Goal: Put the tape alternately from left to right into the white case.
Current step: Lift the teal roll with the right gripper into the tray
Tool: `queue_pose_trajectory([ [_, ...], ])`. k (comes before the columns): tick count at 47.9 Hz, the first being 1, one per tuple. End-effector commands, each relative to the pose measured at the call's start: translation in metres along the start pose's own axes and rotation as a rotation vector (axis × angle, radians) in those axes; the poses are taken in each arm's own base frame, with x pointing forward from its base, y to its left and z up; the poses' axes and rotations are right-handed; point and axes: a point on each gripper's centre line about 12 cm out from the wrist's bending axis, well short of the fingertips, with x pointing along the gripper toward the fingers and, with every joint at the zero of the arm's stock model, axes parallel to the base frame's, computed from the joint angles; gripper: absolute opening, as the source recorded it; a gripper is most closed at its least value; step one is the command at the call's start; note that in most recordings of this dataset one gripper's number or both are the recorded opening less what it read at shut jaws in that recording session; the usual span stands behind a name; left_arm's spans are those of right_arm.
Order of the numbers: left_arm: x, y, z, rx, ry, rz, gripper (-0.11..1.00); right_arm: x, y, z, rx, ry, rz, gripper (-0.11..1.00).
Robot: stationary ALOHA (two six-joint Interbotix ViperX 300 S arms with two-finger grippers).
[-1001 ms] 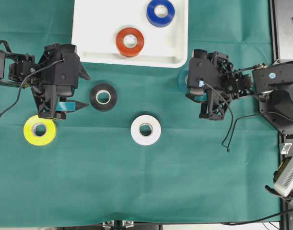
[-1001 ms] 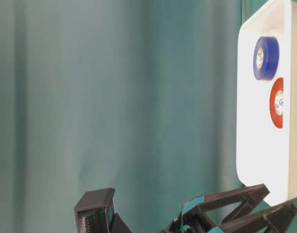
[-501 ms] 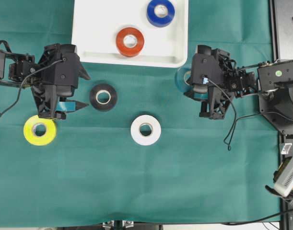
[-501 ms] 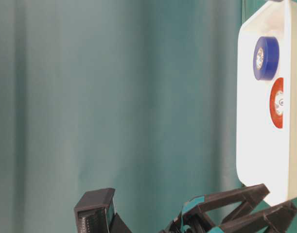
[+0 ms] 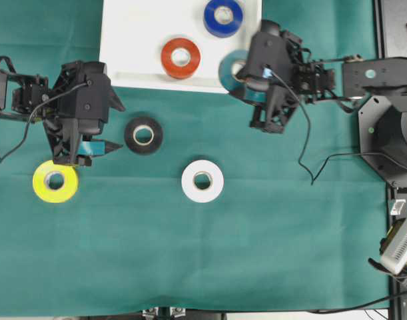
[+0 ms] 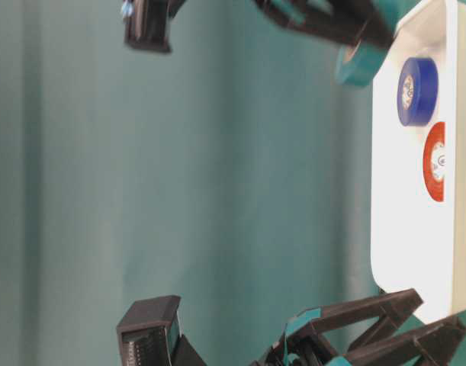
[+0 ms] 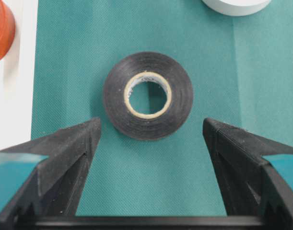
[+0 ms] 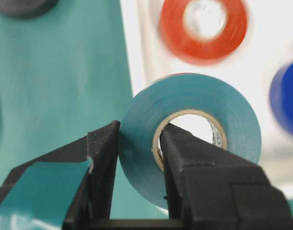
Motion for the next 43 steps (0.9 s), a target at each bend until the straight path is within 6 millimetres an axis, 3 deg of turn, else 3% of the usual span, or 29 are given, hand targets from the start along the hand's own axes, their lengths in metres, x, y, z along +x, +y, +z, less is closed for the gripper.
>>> queue_pose_trajectory([
  [1,-0.004,-0.001,0.009,0.001,-0.031,-0.001,0.4,0.009,-0.006,0.02,0.006,-0.042,-0.007,0.23],
  [23,-0.003,-0.001,0.008,0.001,-0.029,-0.001,0.4,0.063,-0.052,0.054,0.056,-0.108,-0.055,0.23],
  [43,-0.003,-0.001,0.007,0.002,-0.025,-0.001,0.4,0.083,-0.083,0.062,0.108,-0.138,-0.084,0.23],
])
